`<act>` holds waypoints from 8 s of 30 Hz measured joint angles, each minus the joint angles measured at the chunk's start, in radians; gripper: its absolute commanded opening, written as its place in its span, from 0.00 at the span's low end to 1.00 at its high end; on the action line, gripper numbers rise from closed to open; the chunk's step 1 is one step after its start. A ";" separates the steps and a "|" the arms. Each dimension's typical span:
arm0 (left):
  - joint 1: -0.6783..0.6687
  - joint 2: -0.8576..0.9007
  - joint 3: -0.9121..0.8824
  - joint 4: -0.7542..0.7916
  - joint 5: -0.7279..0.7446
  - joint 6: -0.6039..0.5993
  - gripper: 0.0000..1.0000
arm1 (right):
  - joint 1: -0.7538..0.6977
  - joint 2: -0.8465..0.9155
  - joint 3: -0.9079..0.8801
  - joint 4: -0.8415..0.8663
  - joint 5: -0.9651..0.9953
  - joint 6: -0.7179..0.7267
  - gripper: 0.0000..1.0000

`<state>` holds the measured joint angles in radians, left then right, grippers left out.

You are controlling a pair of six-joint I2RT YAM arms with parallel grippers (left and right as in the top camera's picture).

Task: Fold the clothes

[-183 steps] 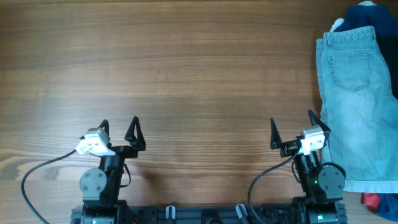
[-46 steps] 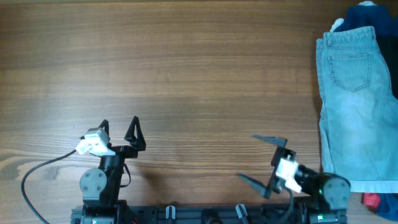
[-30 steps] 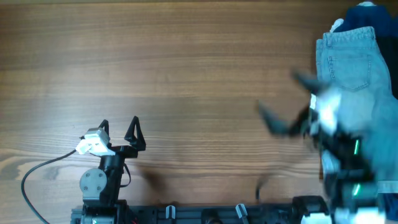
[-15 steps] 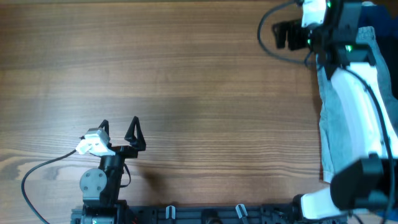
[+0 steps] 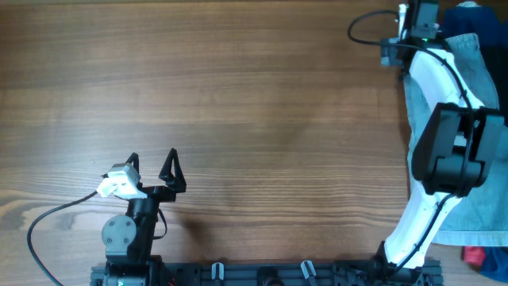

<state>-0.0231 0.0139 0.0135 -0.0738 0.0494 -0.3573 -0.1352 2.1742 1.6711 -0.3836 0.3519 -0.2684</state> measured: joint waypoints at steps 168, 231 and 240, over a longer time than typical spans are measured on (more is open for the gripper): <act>0.000 0.000 0.000 0.000 0.000 0.000 1.00 | 0.123 -0.239 -0.399 -0.113 -0.382 0.644 0.84; 0.011 1.842 1.170 -0.503 0.289 0.337 1.00 | 0.118 -0.715 -0.404 -0.712 -0.639 0.577 1.00; 0.013 1.921 1.188 -0.513 0.328 0.390 1.00 | 0.118 -0.715 -0.404 -0.718 -0.639 0.576 0.99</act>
<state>-0.0105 1.9350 1.2018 -0.5865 0.3779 0.0330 -0.0170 1.4593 1.2675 -1.1015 -0.2867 0.3080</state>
